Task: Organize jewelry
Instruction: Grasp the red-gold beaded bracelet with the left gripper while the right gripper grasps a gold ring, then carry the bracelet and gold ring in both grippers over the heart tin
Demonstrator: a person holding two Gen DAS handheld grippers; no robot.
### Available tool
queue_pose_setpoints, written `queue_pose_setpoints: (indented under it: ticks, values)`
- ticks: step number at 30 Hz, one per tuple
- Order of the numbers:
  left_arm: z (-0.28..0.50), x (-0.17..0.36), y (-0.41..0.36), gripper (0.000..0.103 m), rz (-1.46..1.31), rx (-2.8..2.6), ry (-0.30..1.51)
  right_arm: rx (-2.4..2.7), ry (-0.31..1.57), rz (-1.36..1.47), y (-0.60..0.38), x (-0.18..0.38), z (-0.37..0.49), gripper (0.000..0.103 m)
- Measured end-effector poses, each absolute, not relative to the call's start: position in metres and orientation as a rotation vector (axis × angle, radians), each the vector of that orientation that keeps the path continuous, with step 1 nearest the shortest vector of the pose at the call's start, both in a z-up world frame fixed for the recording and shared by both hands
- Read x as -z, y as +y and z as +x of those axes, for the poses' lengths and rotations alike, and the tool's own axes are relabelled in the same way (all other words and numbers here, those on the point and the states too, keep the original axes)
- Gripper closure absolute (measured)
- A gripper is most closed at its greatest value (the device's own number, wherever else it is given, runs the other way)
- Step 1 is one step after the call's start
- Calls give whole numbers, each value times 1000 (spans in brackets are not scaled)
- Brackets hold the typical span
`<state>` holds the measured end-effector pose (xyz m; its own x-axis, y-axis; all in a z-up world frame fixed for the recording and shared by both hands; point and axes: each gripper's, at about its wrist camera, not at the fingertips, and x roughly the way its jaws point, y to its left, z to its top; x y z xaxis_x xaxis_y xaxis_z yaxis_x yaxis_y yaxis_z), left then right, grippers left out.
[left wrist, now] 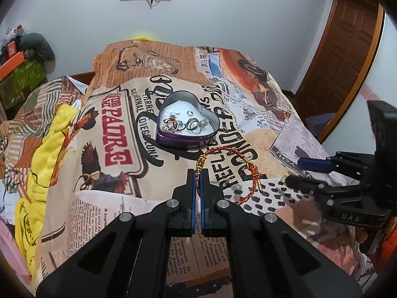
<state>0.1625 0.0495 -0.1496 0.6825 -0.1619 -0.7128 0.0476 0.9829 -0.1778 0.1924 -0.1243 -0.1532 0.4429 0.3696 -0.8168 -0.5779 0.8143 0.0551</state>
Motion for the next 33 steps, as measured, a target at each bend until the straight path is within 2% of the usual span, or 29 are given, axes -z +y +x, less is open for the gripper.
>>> queue_pose_setpoints:
  ticks: [6, 10, 23, 33]
  values:
    - [164, 153, 51, 102, -153, 121, 820, -593, 1012, -234, -127, 172, 200, 61]
    - [165, 154, 49, 102, -156, 126, 823, -619, 1019, -218, -128, 173, 198, 84]
    - [162, 147, 46, 102, -141, 127, 806, -611, 998, -213, -129, 166, 197, 84]
    - [168, 133, 58, 102, -141, 95, 769, -623, 930, -165, -123, 139, 207, 84]
